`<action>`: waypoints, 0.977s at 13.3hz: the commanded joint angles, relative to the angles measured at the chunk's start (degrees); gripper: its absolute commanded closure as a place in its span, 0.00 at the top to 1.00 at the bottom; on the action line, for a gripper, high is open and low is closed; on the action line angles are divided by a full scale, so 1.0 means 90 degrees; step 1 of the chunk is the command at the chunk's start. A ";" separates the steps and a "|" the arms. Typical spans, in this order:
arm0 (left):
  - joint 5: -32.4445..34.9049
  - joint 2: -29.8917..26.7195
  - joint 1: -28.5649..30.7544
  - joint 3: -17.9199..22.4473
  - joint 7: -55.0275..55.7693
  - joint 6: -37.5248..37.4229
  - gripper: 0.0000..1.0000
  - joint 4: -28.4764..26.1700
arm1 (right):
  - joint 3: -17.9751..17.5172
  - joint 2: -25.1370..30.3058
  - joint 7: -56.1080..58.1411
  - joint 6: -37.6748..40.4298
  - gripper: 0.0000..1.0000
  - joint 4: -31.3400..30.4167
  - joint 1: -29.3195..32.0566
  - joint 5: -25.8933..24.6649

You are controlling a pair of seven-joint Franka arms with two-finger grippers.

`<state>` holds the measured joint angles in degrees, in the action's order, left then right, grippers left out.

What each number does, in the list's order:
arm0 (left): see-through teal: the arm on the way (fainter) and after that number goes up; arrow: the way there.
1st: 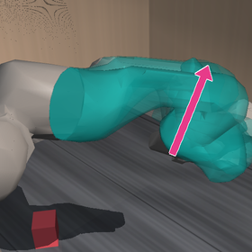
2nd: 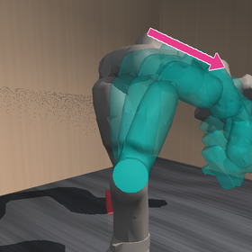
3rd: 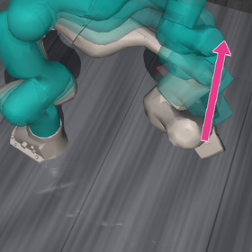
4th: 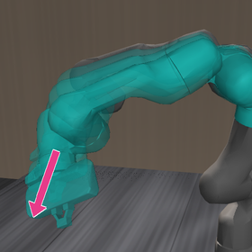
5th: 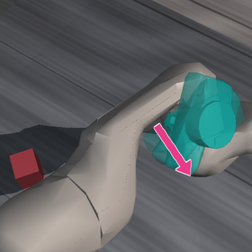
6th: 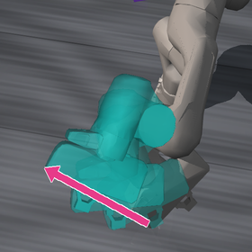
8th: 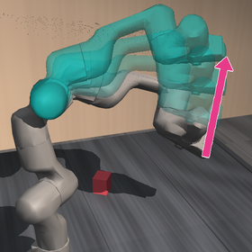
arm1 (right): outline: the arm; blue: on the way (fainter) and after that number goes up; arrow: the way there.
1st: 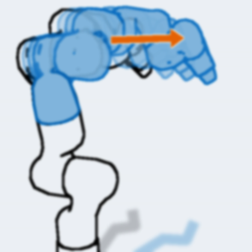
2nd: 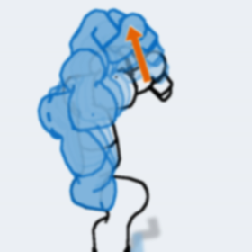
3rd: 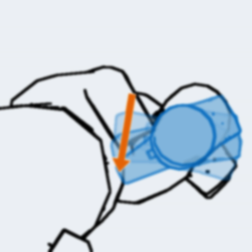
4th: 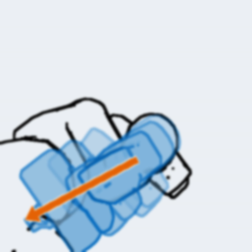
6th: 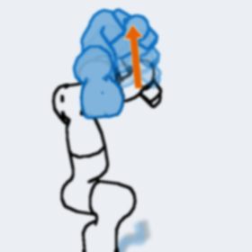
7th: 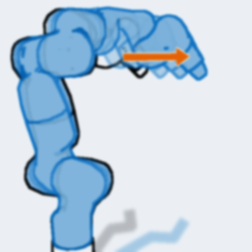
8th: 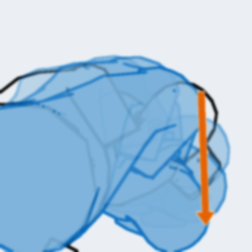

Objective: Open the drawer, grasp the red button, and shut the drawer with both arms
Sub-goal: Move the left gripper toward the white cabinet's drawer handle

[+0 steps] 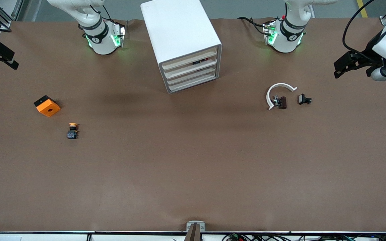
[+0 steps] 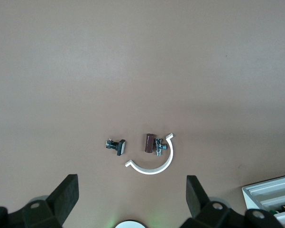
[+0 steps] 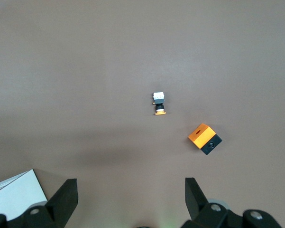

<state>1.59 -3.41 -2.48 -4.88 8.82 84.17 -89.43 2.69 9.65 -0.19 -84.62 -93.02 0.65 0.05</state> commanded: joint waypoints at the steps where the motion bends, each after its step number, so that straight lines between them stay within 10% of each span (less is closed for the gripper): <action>1: -0.0001 0.0067 0.0012 0.0025 -0.0081 -0.0124 1.00 0.0141 | -0.0064 0.0197 0.0080 -0.0031 1.00 -0.0202 0.0103 0.0062; 13: 0.0234 0.1794 -0.0163 -0.0073 0.1193 -0.0114 1.00 0.0591 | -0.0055 0.0197 0.0080 -0.0021 1.00 -0.0192 0.0113 0.0062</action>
<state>3.71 9.38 -3.12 -5.05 13.83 84.15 -85.90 2.70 9.77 -0.19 -84.57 -93.14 0.66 0.05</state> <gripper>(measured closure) 0.000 0.000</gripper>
